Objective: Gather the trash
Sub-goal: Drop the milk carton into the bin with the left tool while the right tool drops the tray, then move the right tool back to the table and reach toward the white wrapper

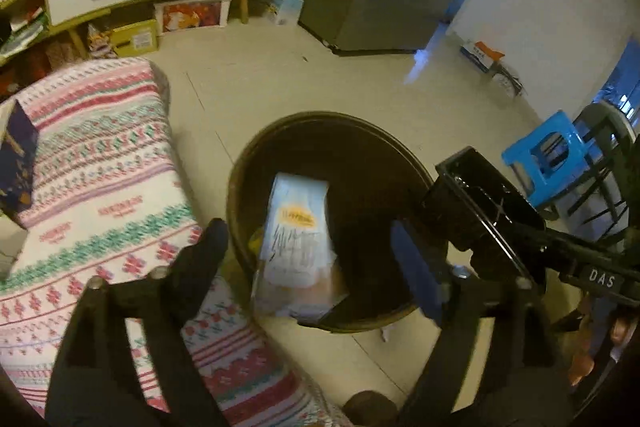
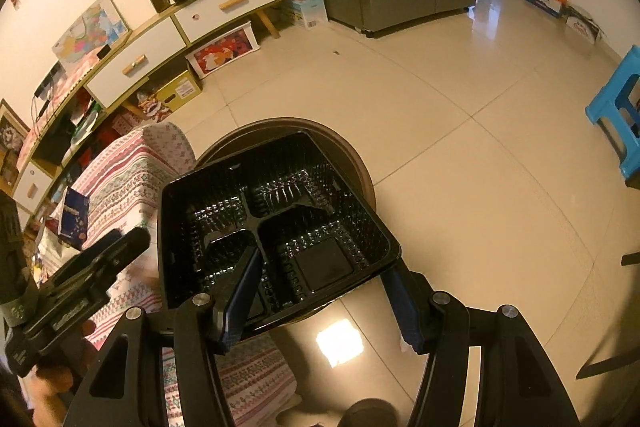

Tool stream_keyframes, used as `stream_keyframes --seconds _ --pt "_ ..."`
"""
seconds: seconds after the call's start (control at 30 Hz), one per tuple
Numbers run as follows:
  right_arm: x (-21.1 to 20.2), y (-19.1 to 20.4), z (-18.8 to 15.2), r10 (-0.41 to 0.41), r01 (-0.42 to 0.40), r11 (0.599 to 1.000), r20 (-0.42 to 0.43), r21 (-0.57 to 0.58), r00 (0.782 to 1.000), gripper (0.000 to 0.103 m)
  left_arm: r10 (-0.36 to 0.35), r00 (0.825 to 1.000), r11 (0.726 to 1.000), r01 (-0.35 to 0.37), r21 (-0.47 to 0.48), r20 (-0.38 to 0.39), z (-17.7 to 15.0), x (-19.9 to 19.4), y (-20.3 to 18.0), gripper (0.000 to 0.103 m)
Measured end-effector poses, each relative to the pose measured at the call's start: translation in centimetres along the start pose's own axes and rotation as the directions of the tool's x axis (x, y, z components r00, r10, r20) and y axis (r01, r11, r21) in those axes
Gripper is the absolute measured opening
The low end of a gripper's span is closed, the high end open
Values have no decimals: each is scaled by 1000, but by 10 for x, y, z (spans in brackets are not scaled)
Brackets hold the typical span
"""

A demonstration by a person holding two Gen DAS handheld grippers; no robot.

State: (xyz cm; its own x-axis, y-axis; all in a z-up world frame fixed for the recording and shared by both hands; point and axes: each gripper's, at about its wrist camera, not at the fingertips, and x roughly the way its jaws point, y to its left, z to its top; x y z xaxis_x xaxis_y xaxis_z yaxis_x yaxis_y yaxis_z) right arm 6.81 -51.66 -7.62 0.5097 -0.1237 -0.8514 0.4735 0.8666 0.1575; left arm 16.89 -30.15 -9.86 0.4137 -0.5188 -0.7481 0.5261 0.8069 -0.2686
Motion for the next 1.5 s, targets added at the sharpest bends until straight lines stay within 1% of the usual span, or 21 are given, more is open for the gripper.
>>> stream_keyframes --seconds 0.13,0.27,0.63,0.8,0.9,1.0,1.13,1.23,1.5 --pt "3 3 1 -5 5 1000 -3 0 1000 62 29 1000 999 -29 42 -1 -2 -19 3 85" --pt "6 6 1 -10 10 1000 -10 -4 1000 62 41 999 998 -41 45 5 -8 -37 12 86" --pt "23 32 -4 -42 39 997 -42 -72 998 62 101 994 994 -103 -41 -32 -50 -98 70 87" --pt "27 39 -2 -64 62 996 -35 -64 997 64 182 983 983 -182 -30 -18 -59 -126 94 87" --pt "27 43 -1 -74 72 996 -36 -57 997 75 204 979 977 -204 -53 -15 -62 -140 111 87" --pt "24 51 0 -61 60 997 -34 -51 998 77 207 978 974 -208 -85 -18 -65 -154 131 87" --pt "20 67 -1 -61 59 995 -25 -76 998 78 243 970 963 -244 -113 -23 -71 -170 155 87" --pt "16 79 -1 -56 54 995 -20 -90 998 78 258 966 956 -258 -136 -22 -77 -180 169 87" --pt "6 120 -5 -16 16 992 2 -126 1000 78 306 952 933 -304 -192 -20 -88 -206 206 87"
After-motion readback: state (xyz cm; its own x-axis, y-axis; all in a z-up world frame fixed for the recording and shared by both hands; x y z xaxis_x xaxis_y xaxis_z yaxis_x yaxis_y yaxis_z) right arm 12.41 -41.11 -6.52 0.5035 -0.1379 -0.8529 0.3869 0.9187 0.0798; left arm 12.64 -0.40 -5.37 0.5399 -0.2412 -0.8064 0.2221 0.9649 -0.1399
